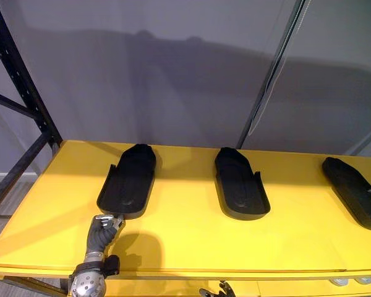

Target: Walk over and take plastic housings, then place them on the shelf

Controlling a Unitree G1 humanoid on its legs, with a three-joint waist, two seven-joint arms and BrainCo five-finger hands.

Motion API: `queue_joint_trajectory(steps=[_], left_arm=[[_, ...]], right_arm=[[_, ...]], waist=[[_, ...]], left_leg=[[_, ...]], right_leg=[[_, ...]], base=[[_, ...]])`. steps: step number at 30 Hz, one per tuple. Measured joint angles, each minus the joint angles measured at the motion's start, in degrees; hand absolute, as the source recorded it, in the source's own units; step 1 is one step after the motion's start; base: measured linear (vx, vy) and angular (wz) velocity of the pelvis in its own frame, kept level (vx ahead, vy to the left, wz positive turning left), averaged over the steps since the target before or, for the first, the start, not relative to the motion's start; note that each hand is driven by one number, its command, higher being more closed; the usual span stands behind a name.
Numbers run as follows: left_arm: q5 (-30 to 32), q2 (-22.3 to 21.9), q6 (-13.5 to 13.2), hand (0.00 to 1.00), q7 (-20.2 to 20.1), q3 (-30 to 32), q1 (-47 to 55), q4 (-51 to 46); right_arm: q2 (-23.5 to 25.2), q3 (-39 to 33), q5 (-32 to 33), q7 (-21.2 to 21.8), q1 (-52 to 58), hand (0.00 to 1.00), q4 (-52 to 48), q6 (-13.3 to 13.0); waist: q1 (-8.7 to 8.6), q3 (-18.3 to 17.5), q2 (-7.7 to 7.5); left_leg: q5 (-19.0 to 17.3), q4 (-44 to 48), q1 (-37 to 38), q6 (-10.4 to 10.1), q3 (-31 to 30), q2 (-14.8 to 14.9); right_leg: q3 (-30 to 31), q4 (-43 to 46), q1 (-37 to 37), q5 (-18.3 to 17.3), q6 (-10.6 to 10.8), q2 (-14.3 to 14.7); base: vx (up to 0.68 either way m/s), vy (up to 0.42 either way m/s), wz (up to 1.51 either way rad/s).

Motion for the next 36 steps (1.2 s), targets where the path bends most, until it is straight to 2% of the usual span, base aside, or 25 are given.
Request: queue_joint_trajectory(steps=[13, 19, 32, 36], left_arm=[[3.6, 0.7, -0.5, 1.00, 0.9, 0.0, -9.1, 9.9], [3.5, 1.9, -0.8, 1.00, 0.9, 0.0, -11.5, 12.7], [3.5, 2.6, -1.4, 1.00, 1.2, -0.2, -13.9, 14.9], [3.4, 2.7, -1.4, 1.00, 1.2, -0.1, -14.1, 14.8]], right_arm=[[-0.1, 0.1, -0.2, -0.4, -0.5, 0.00, 0.2, 0.0], [-0.1, 0.0, -0.3, -0.4, -1.9, 0.00, 1.5, 0.0], [-0.4, -0.4, -1.3, -0.4, -2.8, 0.00, 3.6, 0.0], [-0.5, -0.4, -1.3, -0.4, -3.3, 0.00, 4.7, 0.0]], waist=[[-0.34, -1.5, 0.04], [-1.56, -1.8, -0.06], [-1.75, -2.1, -0.07], [-2.62, -2.0, -0.13]], left_leg=[[5.1, -8.7, 3.0, -0.6, 1.5, -0.3], [6.9, -11.8, 3.9, -0.6, 2.3, -0.6], [7.5, -13.6, 4.4, -0.6, 2.8, -1.0], [7.5, -14.0, 4.9, -0.6, 2.5, -1.2]], right_leg=[[0.4, -2.3, -0.8, 1.7, -0.7, 0.4], [0.7, -4.5, -0.9, 3.2, -0.9, 0.4], [1.4, -6.2, -0.6, 4.3, -0.8, 0.4], [0.9, -6.3, 0.1, 4.3, -0.9, 0.2]], base=[[-0.01, -0.003, -0.03], [-0.05, 0.009, -0.05], [0.00, 0.005, -0.02], [0.01, 0.002, 0.03]])
